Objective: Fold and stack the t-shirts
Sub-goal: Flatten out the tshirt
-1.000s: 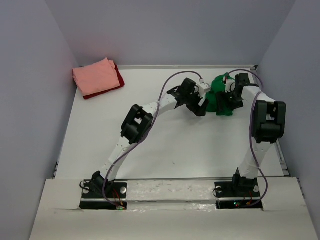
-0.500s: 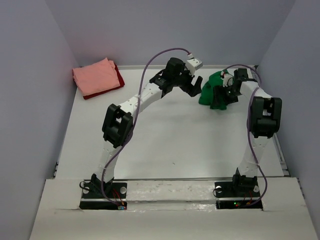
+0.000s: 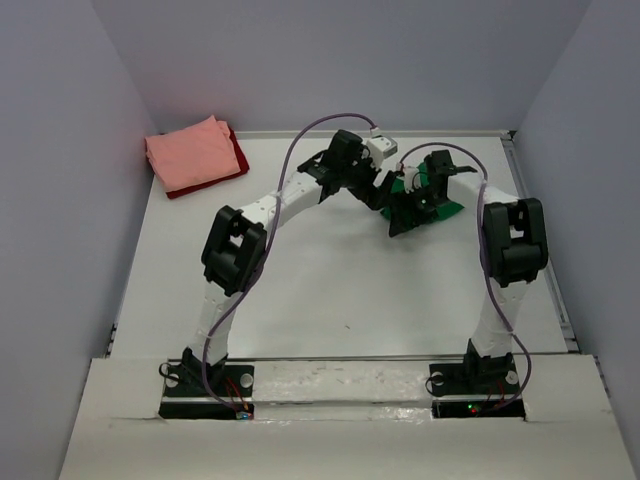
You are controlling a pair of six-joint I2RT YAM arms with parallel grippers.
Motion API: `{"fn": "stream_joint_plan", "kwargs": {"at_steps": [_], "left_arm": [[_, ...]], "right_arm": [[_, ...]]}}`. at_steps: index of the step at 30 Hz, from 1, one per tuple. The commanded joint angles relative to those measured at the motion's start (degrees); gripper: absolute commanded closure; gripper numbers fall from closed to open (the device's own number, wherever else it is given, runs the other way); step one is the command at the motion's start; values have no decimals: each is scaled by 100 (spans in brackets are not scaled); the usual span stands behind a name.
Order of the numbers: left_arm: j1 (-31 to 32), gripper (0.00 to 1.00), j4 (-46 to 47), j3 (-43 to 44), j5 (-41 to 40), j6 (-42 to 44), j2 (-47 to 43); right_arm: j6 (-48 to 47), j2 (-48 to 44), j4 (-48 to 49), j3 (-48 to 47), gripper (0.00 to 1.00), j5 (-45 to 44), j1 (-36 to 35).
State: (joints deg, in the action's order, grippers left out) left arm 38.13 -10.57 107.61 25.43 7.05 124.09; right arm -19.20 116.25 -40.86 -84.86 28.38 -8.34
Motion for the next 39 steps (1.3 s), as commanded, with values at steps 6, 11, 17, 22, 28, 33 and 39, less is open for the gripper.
{"fn": "stream_joint_plan", "kwargs": {"at_steps": [6,11,17,22,28,33,39], "left_arm": [[-25,1,319,225,-135,60,-149],[-25,1,310,286,-135,86,-201],[-183,1,213,252,-390,192,-596],[-761,1,-59,-240,-127,156,-895],[-1193,1,230,-1409,-206,332,-1510],[-1457,1,379,-2093,-73,341,-1862],[-1457,1,617,-2543,23,306,-2222]], "right_arm": [[-171,-585,-889,752,0,81,-133],[-75,-1068,-958,-71,0,89,-71],[-66,-1069,-1354,-1340,0,19,-71],[-128,-1034,-1355,-1437,0,-148,95],[-101,-798,-837,-1104,0,-649,359],[-93,-288,-441,-1067,0,-1475,465],[-31,196,-150,-1471,0,-1984,570]]}}
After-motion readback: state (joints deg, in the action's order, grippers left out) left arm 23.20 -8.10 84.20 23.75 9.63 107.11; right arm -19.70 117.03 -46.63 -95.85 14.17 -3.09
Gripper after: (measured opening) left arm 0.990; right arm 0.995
